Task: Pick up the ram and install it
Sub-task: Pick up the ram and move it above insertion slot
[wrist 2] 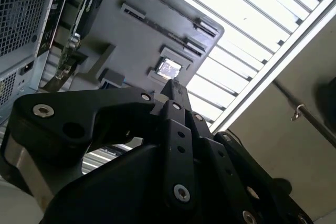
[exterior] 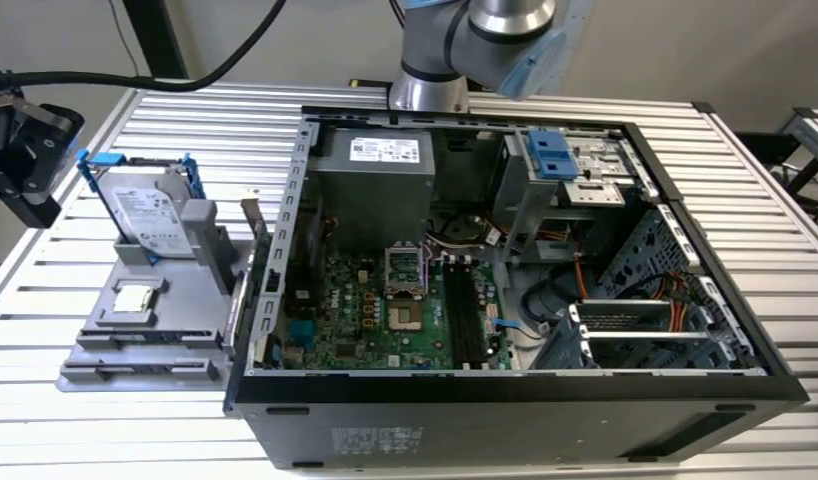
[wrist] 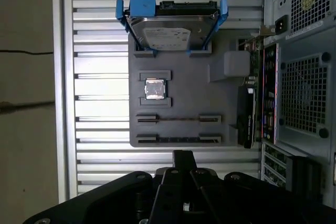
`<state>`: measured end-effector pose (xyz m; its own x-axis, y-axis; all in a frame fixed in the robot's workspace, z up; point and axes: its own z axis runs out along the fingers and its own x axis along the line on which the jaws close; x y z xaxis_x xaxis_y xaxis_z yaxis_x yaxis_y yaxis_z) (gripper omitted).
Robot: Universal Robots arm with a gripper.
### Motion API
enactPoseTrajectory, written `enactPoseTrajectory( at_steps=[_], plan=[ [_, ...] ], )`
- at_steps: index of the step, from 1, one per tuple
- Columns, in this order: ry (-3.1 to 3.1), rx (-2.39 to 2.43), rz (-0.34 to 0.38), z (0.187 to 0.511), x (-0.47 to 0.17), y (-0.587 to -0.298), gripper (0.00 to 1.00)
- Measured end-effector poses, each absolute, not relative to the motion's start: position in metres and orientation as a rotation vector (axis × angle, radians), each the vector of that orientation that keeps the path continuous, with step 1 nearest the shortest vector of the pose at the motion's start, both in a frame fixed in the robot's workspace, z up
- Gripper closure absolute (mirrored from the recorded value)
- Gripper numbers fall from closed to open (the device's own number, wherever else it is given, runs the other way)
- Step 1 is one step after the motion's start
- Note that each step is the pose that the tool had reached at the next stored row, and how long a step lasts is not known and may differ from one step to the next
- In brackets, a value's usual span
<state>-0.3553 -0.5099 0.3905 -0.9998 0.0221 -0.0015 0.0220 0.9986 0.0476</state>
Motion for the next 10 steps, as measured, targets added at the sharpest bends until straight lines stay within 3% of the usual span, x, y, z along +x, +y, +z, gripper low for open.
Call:
enactPoseTrajectory(
  at_steps=[10],
  plan=[
    [3.139, -0.073, 0.074, 0.3905, -0.3553, -0.5099, 1.0]
  ],
)
